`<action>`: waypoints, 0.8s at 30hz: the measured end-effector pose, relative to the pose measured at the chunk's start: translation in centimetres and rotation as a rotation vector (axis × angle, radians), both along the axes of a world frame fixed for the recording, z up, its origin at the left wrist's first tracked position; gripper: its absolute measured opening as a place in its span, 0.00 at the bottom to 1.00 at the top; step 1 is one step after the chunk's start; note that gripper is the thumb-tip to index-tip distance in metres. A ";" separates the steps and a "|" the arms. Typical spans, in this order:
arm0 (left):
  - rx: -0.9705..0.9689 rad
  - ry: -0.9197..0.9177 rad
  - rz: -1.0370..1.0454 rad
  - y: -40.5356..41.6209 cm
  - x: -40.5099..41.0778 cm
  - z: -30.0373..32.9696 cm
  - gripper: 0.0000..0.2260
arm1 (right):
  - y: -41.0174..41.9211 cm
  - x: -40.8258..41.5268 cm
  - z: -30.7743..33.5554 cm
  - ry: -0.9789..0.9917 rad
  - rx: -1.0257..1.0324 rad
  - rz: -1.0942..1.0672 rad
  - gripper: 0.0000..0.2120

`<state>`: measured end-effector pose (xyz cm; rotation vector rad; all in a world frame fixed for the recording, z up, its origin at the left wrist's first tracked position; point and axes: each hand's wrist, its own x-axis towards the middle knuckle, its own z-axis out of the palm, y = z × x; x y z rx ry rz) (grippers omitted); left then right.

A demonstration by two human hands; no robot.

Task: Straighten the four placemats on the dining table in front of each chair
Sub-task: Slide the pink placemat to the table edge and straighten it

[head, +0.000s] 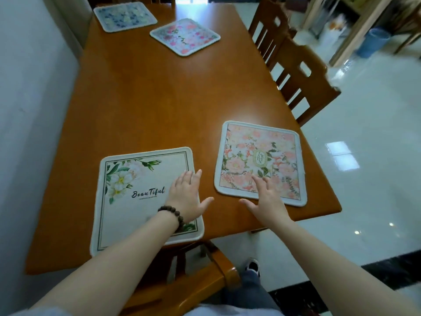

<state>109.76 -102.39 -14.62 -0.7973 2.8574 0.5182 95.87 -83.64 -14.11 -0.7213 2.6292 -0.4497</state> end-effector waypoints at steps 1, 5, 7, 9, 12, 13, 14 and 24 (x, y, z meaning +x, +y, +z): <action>0.008 -0.002 -0.002 0.8 -1.1 0.1 0.39 | 1.0 -0.9 -0.1 0.008 0.013 -0.014 0.40; 0.003 -0.048 0.001 3.9 -4.9 -0.6 0.41 | 4.9 -4.2 -1.4 0.050 0.082 -0.023 0.45; -0.017 -0.063 0.019 5.2 -6.5 -1.5 0.44 | 6.2 -5.9 -2.2 0.073 0.123 -0.020 0.50; -0.037 -0.064 0.038 6.2 -8.2 -2.3 0.49 | 7.3 -7.6 -3.1 0.083 0.164 0.030 0.56; -0.014 -0.104 0.148 8.0 -10.4 -3.2 0.56 | 8.9 -10.3 -4.2 0.067 0.172 0.104 0.60; -0.003 -0.130 0.213 8.7 -11.0 -3.5 0.58 | 9.5 -11.2 -4.4 0.048 0.162 0.122 0.61; 0.009 -0.160 0.276 9.5 -11.4 -3.8 0.60 | 10.1 -12.0 -4.7 0.028 0.158 0.144 0.62; 0.081 -0.218 0.547 12.5 -15.8 -4.2 0.62 | 10.7 -19.3 -5.5 -0.015 0.152 0.365 0.59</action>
